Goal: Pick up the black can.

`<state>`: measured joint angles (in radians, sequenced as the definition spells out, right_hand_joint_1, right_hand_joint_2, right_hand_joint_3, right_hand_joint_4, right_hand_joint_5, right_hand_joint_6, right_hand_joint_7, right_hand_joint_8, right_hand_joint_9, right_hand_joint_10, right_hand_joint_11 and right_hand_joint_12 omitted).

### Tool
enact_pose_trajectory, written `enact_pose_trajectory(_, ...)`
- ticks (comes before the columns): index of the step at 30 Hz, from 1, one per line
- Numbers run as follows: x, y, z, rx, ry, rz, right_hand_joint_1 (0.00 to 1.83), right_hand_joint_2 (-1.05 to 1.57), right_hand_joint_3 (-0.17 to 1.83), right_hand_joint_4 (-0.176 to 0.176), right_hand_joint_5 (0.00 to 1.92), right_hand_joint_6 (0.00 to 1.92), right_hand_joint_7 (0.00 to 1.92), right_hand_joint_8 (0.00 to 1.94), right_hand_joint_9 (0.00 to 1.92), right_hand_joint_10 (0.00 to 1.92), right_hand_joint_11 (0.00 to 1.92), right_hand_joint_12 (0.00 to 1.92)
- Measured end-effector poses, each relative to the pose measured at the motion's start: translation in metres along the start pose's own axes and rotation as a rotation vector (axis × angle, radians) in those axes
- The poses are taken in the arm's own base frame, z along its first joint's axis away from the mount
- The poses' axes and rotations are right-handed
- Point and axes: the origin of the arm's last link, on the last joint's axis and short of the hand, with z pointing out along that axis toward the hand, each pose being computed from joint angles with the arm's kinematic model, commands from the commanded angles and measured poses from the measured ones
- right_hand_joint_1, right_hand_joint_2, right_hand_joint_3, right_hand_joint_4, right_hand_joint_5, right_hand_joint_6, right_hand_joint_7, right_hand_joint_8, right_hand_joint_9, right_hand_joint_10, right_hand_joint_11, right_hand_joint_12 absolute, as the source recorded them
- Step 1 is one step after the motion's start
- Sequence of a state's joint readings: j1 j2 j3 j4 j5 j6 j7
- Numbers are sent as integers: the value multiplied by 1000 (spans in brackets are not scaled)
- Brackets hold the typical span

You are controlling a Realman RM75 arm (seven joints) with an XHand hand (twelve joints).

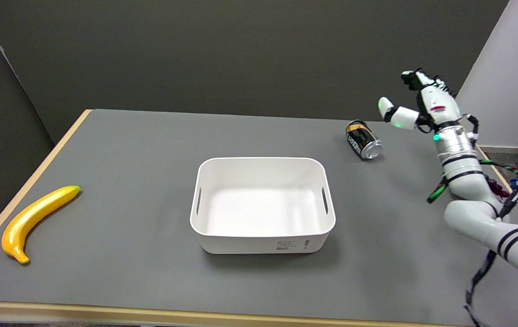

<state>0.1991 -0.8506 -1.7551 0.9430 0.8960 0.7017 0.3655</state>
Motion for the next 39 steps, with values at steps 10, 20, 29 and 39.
enact_pose_trajectory(10,-35,-19,-2,-123,-89,-109,375,685,720,-176,157,544,306,629,169,964,-1,937)
enact_pose_trajectory(20,-59,-47,-10,-158,-153,-149,353,604,880,-176,138,581,292,661,205,867,-1,946)
enact_pose_trajectory(29,-70,-61,-20,-192,-193,-165,383,691,719,-176,155,545,307,637,159,956,-1,918)
enact_pose_trajectory(39,-75,-56,-28,-263,-232,-170,392,694,717,-176,151,535,304,633,146,941,-1,899)
